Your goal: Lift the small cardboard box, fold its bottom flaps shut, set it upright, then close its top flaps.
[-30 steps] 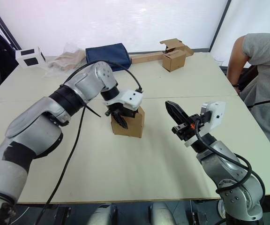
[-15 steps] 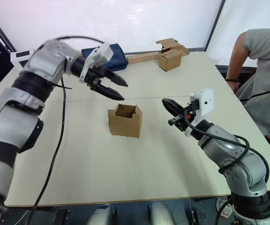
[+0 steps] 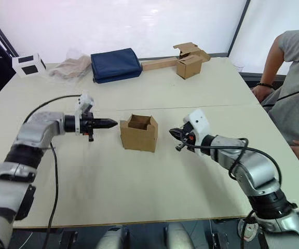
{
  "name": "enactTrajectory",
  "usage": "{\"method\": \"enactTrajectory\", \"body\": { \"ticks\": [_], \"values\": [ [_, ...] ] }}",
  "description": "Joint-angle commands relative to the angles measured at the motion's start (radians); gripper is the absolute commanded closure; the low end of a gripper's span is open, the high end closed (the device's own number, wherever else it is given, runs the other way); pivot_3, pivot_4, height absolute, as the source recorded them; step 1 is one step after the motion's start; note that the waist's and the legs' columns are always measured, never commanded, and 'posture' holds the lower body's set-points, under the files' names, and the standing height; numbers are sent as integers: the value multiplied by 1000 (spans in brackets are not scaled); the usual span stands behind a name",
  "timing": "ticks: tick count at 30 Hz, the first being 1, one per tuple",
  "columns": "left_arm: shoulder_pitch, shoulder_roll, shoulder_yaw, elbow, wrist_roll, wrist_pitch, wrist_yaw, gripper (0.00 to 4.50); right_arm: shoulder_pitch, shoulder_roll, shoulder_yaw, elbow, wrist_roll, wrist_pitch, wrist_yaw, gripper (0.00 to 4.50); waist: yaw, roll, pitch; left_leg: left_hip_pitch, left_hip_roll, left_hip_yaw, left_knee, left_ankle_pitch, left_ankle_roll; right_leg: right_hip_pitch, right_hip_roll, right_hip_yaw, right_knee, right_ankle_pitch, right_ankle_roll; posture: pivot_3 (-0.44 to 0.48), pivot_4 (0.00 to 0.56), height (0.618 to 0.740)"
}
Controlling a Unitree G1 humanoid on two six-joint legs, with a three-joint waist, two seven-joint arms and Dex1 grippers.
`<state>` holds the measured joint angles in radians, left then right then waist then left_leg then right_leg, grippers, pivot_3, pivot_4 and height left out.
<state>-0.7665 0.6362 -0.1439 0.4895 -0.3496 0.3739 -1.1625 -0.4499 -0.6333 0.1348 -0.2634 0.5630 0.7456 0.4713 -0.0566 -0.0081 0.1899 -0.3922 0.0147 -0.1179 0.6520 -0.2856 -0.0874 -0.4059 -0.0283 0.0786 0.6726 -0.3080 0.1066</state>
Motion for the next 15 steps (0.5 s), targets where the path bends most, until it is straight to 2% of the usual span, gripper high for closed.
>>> {"method": "enactTrajectory", "body": {
  "ticks": [1, 6, 15],
  "values": [
    [26, -19, 12, -91, 44, -24, 60, 4461, -26, 43, 30, 29, -59, -30, 21, 4500, 9, 0, 0, 0, 0, 0, 0, 0, 0, 0, 0, 0, 0, 0, 0, 0, 150, 740],
    [94, -47, 12, -208, 25, 54, 70, 4461, -56, 103, 83, 87, -105, -31, 66, 4500, 11, 0, 0, 0, 0, 0, 0, 0, 0, 0, 0, 0, 0, 0, 0, 0, 150, 740],
    [131, -22, -14, -301, 36, 151, 11, 4461, -84, 173, 86, 146, -151, -25, 117, 4500, 8, 0, 0, 1, 0, 0, 0, 0, 0, 0, 1, 0, 2, 0, 0, 0, 150, 740]
  ]
}}
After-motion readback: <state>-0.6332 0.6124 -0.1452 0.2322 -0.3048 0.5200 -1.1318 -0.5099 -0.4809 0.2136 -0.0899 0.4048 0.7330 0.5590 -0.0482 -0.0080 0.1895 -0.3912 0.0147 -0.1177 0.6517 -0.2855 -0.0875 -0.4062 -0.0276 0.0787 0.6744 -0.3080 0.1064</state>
